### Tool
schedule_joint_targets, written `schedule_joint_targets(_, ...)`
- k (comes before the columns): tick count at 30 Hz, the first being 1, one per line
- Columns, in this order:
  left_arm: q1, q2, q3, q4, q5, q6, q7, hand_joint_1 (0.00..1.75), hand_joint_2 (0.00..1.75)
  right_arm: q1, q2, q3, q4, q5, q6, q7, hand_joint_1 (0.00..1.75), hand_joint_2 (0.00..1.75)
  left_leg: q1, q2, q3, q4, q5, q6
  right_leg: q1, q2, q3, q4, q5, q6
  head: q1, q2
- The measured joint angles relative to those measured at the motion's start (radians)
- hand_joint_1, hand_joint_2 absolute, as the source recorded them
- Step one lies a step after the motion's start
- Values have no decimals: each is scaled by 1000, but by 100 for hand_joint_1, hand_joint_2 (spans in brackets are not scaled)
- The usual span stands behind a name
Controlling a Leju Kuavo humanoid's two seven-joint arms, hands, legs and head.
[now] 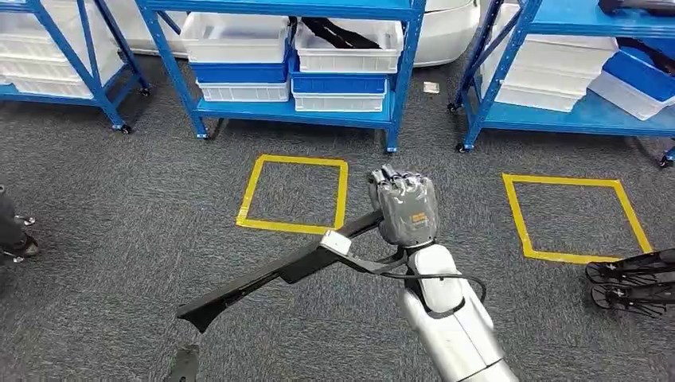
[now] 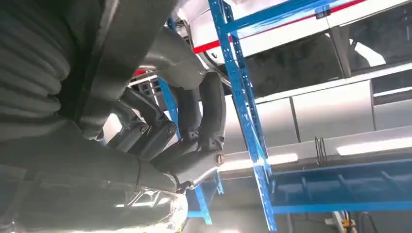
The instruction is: Take the parts from the cabinet and place them on the table.
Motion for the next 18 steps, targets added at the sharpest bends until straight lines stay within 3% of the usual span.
schedule_joint_targets(1,1,0,0,0,0,-2,0,0,175,1,-2,0,0,-1,0,0,175,175,0,1,-11,1,8,0,-1,0,-26,77,-39,-1,3,0)
schedule_joint_targets(2,2,-2,0,0,3,-2,-2,0,175,3,-5,0,0,-3,-1,0,175,175,-1,1,-24,2,18,-2,-3,0,-46,148,-66,4,4,0)
schedule_joint_targets(3,3,-2,0,0,5,-3,-2,0,175,3,-8,-2,0,-4,-1,0,175,175,-1,2,-37,2,26,-4,-4,0,-44,172,-67,14,5,0)
schedule_joint_targets(4,3,-2,0,0,6,-3,-3,0,175,3,-10,-3,0,-4,-1,0,175,175,-1,3,-48,3,34,-6,-5,0,-16,145,-51,25,6,0)
schedule_joint_targets(6,3,-2,0,0,6,-3,-3,0,175,2,-13,-5,0,-7,-1,0,175,175,-1,3,-64,5,47,-13,-8,-1,95,-15,-2,41,7,0)
schedule_joint_targets(7,3,-3,0,0,6,-3,-3,0,175,0,-12,-6,0,-10,-1,0,175,175,-1,3,-68,10,51,-18,-8,-2,161,-113,6,39,8,0)
schedule_joint_targets(8,3,-3,0,0,7,-3,-4,0,175,-3,-12,-5,0,-11,-1,-1,175,175,-3,3,-75,11,57,-25,0,0,190,-153,-12,20,7,0)
schedule_joint_targets(9,3,-3,0,0,7,-3,-5,0,175,-3,-12,-6,-1,-13,-2,-2,175,175,-3,4,-72,10,63,-32,7,2,178,-143,5,16,3,0)
schedule_joint_targets(11,3,-5,0,0,7,-3,-7,0,175,-8,-14,-7,-1,-14,-2,-3,175,175,-2,4,-73,5,73,-44,12,3,163,-150,4,4,8,0)
schedule_joint_targets(12,3,-5,0,0,7,-5,-10,0,175,-10,-14,-7,-1,-14,-2,-4,175,175,-3,3,-75,2,75,-49,4,3,161,-158,11,-9,11,0)
schedule_joint_targets(13,3,-4,0,0,7,-6,-15,0,175,-12,-13,-7,-1,-14,-2,-4,175,175,4,0,-86,12,65,-53,-18,0,167,-162,20,-22,8,0)
schedule_joint_targets(14,4,-3,0,0,4,-11,-22,0,175,-16,-11,-7,-1,-15,-2,-5,175,175,4,-3,-106,53,9,-57,-14,0,158,-163,31,-36,7,0)
schedule_joint_targets(15,4,-3,0,0,0,-19,-27,0,175,-16,-12,-7,-2,-16,-2,-5,175,175,5,-3,-131,120,-50,-62,-14,-1,150,-162,38,-44,3,0)
schedule_joint_targets(16,4,-3,0,0,-4,-24,-35,0,175,-15,-13,-8,-1,-18,-2,-5,175,175,6,-5,-164,214,-101,-68,-12,-1,141,-161,45,-44,3,0)
schedule_joint_targets(17,5,-2,0,0,-5,-27,-42,0,175,-15,-15,-9,-1,-19,-2,-5,175,175,7,-7,-191,291,-128,-73,-10,-1,134,-160,51,-43,3,0)
schedule_joint_targets(18,6,-2,0,0,-5,-29,-48,0,175,-14,-17,-10,-1,-21,-2,-5,175,175,7,-7,-202,334,-134,-75,-9,-1,128,-159,54,-40,3,0)
